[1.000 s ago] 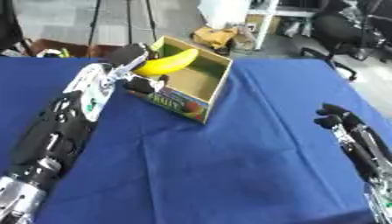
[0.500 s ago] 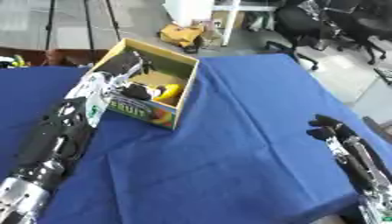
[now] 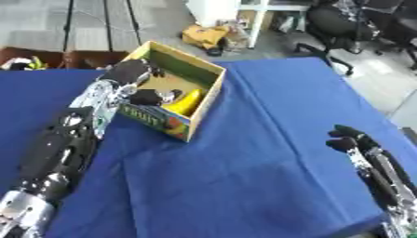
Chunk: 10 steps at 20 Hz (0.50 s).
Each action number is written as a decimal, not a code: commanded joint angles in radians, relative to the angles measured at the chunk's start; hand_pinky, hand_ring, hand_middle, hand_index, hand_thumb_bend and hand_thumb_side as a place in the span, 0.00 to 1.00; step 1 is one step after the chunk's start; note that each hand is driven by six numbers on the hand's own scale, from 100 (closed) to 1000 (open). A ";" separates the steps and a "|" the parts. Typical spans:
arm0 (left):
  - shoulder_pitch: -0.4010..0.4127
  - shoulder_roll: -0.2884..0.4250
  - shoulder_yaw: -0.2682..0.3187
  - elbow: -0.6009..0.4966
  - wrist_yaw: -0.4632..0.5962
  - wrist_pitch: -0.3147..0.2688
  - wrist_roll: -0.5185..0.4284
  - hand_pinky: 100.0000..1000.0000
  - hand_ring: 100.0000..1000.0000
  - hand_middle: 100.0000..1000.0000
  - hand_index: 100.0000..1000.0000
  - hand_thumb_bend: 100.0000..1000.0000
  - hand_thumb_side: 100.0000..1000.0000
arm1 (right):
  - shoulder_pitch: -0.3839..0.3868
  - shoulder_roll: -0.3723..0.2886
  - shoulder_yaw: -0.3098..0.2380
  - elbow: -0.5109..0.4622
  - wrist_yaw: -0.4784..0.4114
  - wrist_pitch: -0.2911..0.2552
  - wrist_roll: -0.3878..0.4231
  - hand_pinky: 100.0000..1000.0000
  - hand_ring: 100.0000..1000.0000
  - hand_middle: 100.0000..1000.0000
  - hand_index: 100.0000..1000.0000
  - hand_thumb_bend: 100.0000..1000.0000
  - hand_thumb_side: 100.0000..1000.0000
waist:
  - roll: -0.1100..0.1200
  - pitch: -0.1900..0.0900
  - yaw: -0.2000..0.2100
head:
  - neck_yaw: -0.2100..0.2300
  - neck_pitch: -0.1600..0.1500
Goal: Pick up objects on the table and place them in the box.
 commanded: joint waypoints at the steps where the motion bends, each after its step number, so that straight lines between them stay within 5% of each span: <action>1: -0.035 0.056 -0.012 -0.142 0.163 -0.007 0.024 0.68 0.63 0.62 0.73 0.46 0.84 | -0.005 -0.030 -0.013 -0.025 0.003 0.007 -0.004 0.84 0.74 0.75 0.88 0.00 0.75 | 0.010 -0.032 0.019 | -0.005 0.013; 6: 0.039 0.124 -0.017 -0.402 0.443 0.023 0.036 0.68 0.62 0.61 0.71 0.47 0.80 | 0.011 -0.049 -0.031 -0.034 0.007 0.020 -0.018 0.84 0.74 0.75 0.88 0.00 0.75 | 0.034 -0.062 0.107 | -0.025 0.021; 10: 0.229 0.179 0.022 -0.643 0.665 0.069 0.072 0.67 0.60 0.59 0.70 0.45 0.81 | 0.013 -0.057 -0.044 -0.045 0.006 0.029 -0.028 0.84 0.74 0.75 0.88 0.00 0.76 | 0.045 -0.068 0.174 | -0.041 0.016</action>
